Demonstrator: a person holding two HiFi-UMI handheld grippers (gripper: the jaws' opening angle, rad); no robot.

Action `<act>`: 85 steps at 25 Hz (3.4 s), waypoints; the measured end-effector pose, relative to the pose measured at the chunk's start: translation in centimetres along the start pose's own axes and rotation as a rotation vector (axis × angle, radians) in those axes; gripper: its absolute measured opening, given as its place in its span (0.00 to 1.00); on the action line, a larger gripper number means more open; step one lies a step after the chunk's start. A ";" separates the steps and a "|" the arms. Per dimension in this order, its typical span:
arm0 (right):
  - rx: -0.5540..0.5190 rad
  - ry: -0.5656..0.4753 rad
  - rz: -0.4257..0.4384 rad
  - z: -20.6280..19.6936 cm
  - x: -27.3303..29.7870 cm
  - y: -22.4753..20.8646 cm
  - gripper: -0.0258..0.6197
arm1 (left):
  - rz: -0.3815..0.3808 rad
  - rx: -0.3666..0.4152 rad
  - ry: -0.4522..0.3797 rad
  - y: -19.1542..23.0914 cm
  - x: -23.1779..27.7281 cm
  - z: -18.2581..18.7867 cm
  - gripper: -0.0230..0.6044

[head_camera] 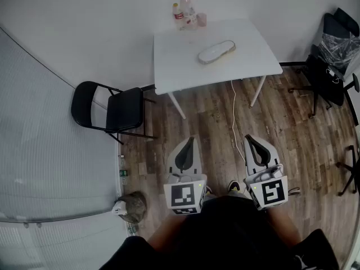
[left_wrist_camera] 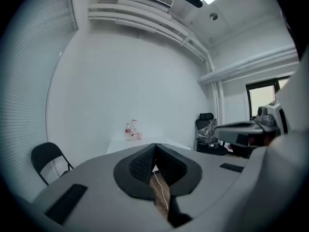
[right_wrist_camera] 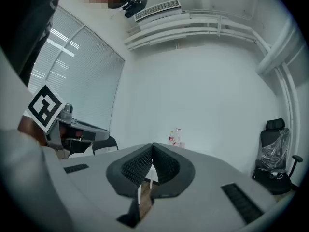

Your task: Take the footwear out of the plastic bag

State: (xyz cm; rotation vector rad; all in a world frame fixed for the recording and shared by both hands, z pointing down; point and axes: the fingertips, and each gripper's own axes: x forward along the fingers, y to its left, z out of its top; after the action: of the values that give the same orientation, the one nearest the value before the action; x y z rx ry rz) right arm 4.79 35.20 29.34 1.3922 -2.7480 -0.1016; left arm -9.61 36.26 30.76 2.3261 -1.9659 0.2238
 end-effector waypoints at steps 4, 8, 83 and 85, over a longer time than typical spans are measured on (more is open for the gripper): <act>-0.013 0.000 -0.005 0.4 0.7 0.3 0.07 | 0.004 -0.014 -0.001 1.2 -0.1 0.3 0.07; -0.011 0.002 -0.010 0.3 1.2 1.3 0.07 | 0.008 -0.028 -0.002 2.8 -0.8 -0.1 0.07; 0.232 0.148 -0.008 -11.2 38.9 -30.8 0.07 | -0.088 0.110 0.216 6.8 50.9 1.7 0.07; 0.237 0.148 0.002 -11.5 39.6 -31.2 0.07 | -0.066 0.132 0.219 7.2 51.7 1.7 0.07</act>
State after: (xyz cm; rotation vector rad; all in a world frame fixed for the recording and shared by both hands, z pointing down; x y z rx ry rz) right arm 7.41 -15.51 39.01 1.3835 -2.7078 0.3248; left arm -8.26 -15.49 37.56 2.3226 -1.8185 0.5930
